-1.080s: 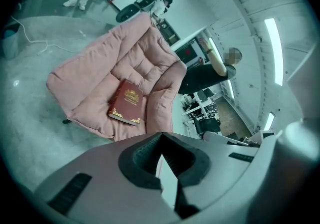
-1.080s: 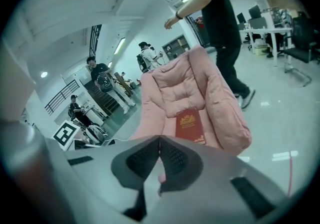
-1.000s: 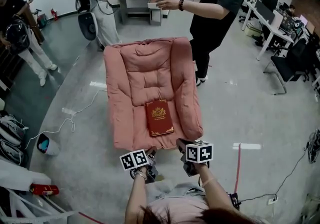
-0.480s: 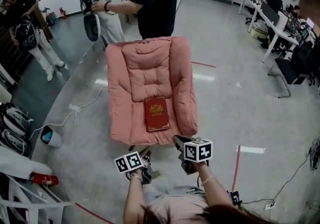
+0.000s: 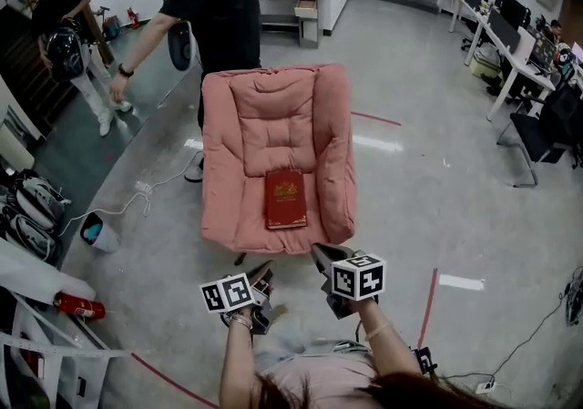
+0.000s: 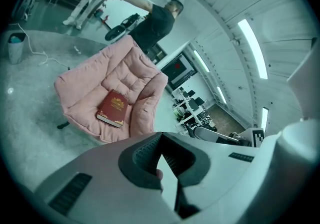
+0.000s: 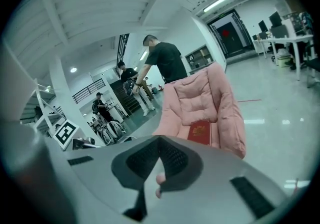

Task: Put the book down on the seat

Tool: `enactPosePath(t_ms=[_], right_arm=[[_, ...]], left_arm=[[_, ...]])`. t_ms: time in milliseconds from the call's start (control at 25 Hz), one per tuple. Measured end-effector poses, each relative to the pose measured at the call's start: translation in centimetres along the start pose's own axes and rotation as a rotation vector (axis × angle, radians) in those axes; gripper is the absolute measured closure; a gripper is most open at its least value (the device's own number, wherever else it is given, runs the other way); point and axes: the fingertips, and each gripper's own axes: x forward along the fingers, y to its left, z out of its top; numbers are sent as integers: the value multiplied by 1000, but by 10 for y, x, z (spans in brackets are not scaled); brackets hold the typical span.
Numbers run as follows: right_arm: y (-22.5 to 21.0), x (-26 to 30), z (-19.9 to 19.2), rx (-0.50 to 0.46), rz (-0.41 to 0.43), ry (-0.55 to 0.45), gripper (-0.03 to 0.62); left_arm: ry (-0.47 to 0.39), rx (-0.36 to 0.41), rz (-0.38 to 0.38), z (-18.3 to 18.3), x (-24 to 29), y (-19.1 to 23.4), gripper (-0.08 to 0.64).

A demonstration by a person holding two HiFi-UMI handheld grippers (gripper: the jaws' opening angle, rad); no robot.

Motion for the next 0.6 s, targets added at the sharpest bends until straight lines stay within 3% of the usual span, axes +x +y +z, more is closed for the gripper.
enactPosePath(t_ms=[160,600], right_arm=[[8,-18,2,-31,13,-28,577],[0,-69,-1,-78,-56,-75,577]], left_arm=[[4,22,-8,-13,-5,-15,561],[-4,59,-50,-37,-16,-62,561]])
